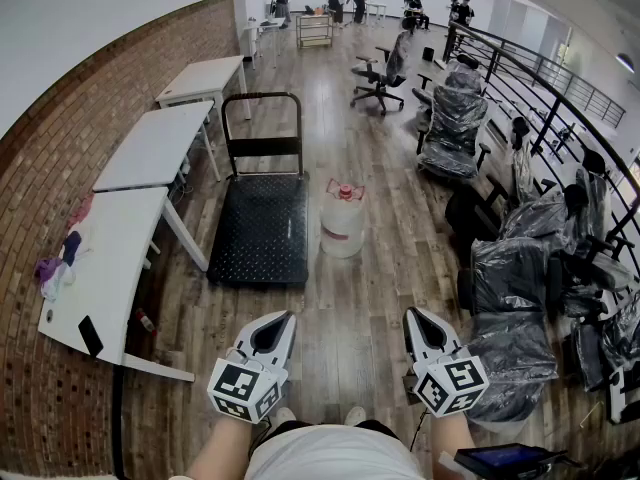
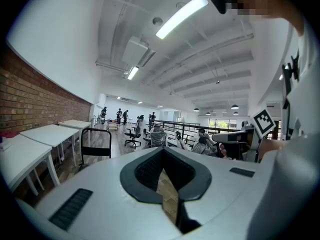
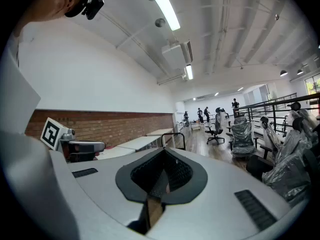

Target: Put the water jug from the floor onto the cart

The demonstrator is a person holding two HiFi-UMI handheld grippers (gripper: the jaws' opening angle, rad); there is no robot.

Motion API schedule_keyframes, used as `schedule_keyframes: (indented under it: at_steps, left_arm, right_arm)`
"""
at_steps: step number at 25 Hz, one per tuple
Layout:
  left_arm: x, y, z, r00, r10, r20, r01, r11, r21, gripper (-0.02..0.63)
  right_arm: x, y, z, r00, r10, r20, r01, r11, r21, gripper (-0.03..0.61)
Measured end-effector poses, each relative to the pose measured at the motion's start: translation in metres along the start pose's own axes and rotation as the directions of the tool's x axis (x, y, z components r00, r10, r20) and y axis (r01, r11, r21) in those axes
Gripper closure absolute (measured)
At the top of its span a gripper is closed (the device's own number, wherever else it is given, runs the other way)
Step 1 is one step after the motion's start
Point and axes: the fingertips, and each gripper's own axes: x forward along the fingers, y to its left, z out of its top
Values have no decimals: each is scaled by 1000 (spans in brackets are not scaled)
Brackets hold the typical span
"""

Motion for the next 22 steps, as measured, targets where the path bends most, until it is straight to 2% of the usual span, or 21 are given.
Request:
schedule_keyframes:
  at_steps: [6,14,22]
  left_arm:
    - [21,-28,3,1000,25,-5,-25,1000,0,615]
    - [35,-51,0,996,80,-33,-79,997,3,615]
    - [40,-42,-13,992,110,-66,-112,993,-24,615]
  right_arm:
    - [-12,-38,0,1000,16,-4,-16,1000,4,577]
    - [-21,-84,-14,999,32,-18,-30,997,66,577]
    - [-2,-91,-29,997,54,-63,-48,996,79,577]
